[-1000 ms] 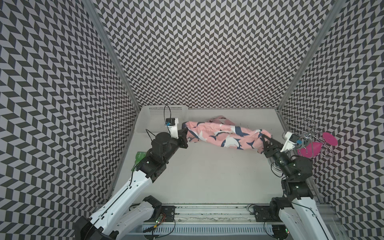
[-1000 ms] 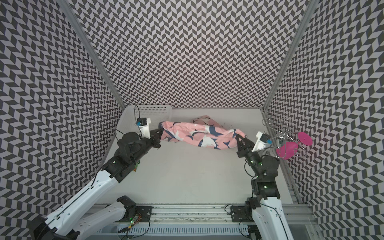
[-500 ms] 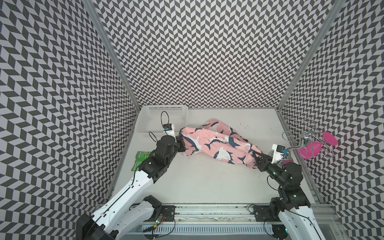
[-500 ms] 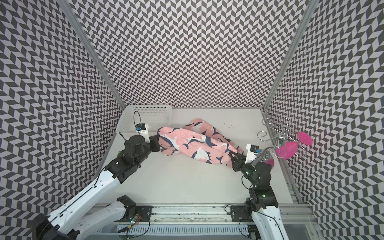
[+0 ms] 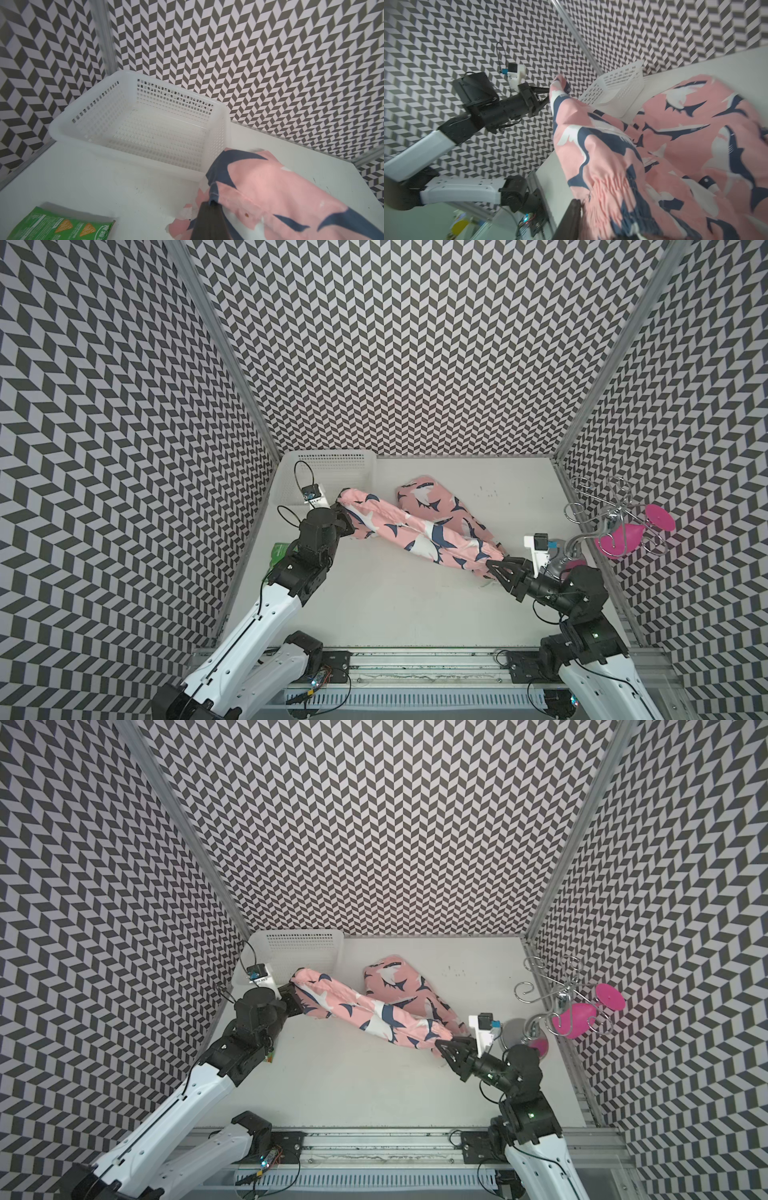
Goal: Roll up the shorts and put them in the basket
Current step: Place the shorts at the center of the board.
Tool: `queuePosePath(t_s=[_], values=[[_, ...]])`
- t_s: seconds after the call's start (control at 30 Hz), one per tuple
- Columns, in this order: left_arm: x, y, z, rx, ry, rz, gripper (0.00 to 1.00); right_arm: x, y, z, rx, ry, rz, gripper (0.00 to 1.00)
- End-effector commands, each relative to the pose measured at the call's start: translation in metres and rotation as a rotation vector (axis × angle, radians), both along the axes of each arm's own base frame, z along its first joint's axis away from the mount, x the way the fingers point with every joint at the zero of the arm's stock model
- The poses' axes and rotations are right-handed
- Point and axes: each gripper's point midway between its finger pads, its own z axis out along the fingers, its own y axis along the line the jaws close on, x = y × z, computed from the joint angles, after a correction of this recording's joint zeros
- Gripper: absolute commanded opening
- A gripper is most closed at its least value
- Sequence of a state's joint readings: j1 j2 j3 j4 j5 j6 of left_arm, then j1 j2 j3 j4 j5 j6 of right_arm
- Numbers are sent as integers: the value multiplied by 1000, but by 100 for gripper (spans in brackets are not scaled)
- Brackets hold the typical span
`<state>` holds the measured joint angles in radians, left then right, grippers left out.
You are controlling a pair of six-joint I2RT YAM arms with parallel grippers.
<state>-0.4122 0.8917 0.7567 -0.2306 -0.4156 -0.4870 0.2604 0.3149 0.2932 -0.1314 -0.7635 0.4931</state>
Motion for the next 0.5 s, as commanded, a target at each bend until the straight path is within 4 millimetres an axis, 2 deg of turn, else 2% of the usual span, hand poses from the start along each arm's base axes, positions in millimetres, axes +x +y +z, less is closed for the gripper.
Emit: queuePosePath(t_s=[0.0, 0.07, 0.1, 0.17, 0.2, 0.3, 0.33, 0.47], values=[[-3, 18, -14, -16, 28, 87, 0, -17, 17, -13, -11, 32, 114, 41], [-4, 24, -19, -18, 34, 112, 0, -20, 23, -8, -20, 23, 145, 66], [-4, 28, -21, -20, 40, 136, 0, -17, 21, -7, -33, 22, 120, 69], [-5, 32, -23, -20, 48, 156, 7, -9, 17, -3, -34, 12, 68, 67], [-6, 35, -24, -26, 49, 171, 14, -1, 13, -2, -33, 11, 17, 64], [-9, 41, -24, -44, 52, 201, 56, 32, -12, -13, -66, 74, -225, 61], [-9, 39, -23, -52, 47, 192, 63, 43, -20, -21, -94, 105, -295, 62], [-14, 33, -22, -83, 46, 153, 79, 69, -31, -54, -210, 238, -406, 64]])
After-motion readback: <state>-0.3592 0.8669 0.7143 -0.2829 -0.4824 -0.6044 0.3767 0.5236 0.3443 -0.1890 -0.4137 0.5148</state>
